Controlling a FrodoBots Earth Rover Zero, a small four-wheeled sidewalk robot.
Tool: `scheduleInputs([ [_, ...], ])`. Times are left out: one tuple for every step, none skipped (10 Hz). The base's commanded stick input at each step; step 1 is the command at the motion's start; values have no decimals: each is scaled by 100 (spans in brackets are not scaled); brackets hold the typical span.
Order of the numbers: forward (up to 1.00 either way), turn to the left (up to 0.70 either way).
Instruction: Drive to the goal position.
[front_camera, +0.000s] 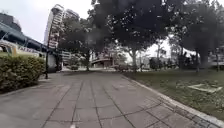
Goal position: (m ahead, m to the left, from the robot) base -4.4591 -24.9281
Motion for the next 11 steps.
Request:
scheduleInputs([
  [0, -100],
  [0, -100],
  [0, -100],
  [0, -100],
  [0, -100],
  [0, -100],
  [0, -100],
  [0, -100],
  [0, -100],
  [0, -100],
  [0, -100],
])
